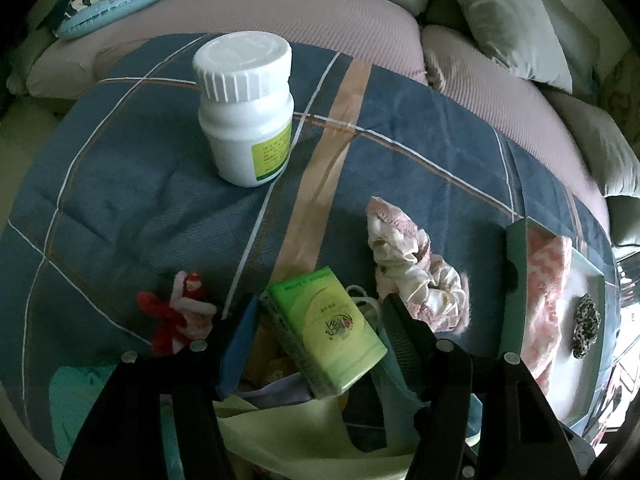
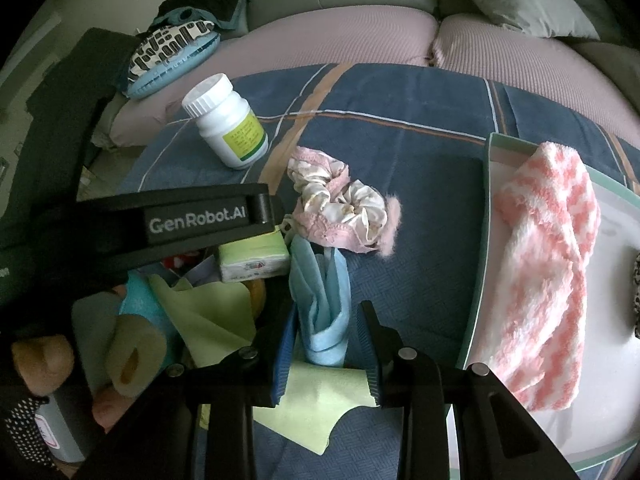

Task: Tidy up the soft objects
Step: 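Grasp the green tissue pack with the left tool while the right tool grasps the blue mask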

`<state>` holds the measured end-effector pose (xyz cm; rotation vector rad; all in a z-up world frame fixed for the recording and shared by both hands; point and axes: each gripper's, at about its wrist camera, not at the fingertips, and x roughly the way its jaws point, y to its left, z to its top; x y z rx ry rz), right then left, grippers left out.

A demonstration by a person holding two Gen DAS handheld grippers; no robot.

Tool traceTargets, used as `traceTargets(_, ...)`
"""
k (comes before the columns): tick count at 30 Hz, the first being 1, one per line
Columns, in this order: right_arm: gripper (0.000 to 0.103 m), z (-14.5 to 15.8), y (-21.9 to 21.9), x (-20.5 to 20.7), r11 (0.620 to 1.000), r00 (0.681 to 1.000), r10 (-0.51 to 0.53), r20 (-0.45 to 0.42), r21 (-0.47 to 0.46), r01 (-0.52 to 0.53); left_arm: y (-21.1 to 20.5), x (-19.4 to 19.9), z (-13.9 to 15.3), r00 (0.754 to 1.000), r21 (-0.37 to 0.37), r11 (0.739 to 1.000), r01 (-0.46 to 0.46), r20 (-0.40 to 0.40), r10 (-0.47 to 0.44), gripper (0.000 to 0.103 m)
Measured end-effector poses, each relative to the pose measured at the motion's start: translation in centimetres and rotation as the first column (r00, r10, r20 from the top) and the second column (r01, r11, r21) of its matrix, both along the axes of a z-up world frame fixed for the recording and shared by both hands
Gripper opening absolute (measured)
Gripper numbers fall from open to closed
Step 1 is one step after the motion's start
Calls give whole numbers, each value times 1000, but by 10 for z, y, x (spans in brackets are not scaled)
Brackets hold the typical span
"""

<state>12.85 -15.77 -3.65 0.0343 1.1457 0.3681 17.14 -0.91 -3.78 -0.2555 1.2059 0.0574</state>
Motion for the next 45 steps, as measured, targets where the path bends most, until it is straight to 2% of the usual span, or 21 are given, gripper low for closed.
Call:
traceTargets(6, 32, 0, 0, 0, 1000, 1000, -1, -2, 1, 1, -7, 7, -6, 999, 32, 999, 18, -28, -17, 65)
traceTargets(23, 32, -4, 2, 0, 1000, 1000, -1, -19, -1, 1, -15, 24, -29, 997, -11, 1000, 7, -76, -8, 68)
traceTargets(30, 32, -8, 2, 1, 1000, 1000, -5, -24, -6, 4, -17, 23, -35, 997, -17, 1000, 10, -71, -11, 67)
traceTargets(32, 26, -7, 2, 0, 1000, 1000, -3, -22, -4, 3, -14, 21, -34, 998, -24, 1000, 7, -66, -8, 62)
traceTargets(36, 16, -6, 2, -1, 1000, 1000, 3, -16, 11, -3, -6, 15, -29, 999, -42, 999, -2, -50, 0, 58)
traceTargets(45, 12, 12, -5, -4, 998, 1000, -7, 27, 60, 6, 5, 7, -9, 1000, -59, 998, -26, -1, 26, 55)
